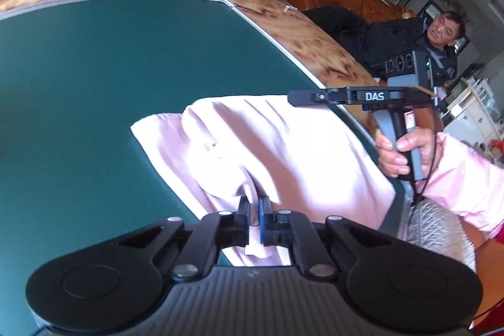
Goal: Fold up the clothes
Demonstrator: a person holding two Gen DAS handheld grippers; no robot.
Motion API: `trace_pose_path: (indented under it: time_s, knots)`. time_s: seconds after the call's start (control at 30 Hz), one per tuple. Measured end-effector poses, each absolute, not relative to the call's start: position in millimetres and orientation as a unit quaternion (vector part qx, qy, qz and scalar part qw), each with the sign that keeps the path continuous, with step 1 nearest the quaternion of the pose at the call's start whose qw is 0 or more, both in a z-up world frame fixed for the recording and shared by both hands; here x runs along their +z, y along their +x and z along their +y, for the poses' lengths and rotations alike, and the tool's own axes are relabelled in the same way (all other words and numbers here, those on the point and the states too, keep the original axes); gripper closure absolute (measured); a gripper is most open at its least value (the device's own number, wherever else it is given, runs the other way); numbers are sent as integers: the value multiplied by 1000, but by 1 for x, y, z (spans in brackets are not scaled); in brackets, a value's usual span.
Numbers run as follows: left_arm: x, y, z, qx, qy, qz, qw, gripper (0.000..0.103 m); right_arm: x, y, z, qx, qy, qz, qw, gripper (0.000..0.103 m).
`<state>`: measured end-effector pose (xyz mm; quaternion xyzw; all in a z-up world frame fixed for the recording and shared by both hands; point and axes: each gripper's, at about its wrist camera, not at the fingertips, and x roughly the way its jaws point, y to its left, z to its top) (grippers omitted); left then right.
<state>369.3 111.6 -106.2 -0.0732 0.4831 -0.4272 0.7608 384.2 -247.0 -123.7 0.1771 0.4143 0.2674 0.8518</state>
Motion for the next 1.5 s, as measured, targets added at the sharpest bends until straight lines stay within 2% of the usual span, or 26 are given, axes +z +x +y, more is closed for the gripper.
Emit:
trace_pose_path:
  time_s: [0.33,0.6,0.63,0.7,0.97,1.0,1.03,1.07,1.1,1.5]
  knots:
    - [-115,362,125,-394,-134,523,744,97,-120,385,-239,269,153,414,856,59]
    - [-110,352,110,-408,-93,511,751,97,-84,372,-218,262,125,384,877,56]
    - [-109,351,108,-407,-86,511,752,96,-76,368,-207,277,114,383,874,55]
    - [-108,351,103,-405,-76,511,754,96,-64,361,-174,317,77,390,861,47]
    - [-110,342,110,-406,-83,503,759,96,-64,355,-50,353,-103,398,840,47]
    - [-109,340,110,-407,-79,500,760,96,-68,356,-43,344,-117,403,840,48]
    - [-109,339,110,-409,-76,498,761,96,-71,357,-40,329,-132,405,843,53]
    - [-108,338,109,-410,-74,498,761,96,-74,359,-37,314,-147,408,845,79]
    - [-108,336,109,-412,-72,497,760,96,-77,360,-35,301,-158,411,846,98]
    - [-98,313,116,-437,-54,490,752,96,-69,362,-70,304,-71,394,865,100]
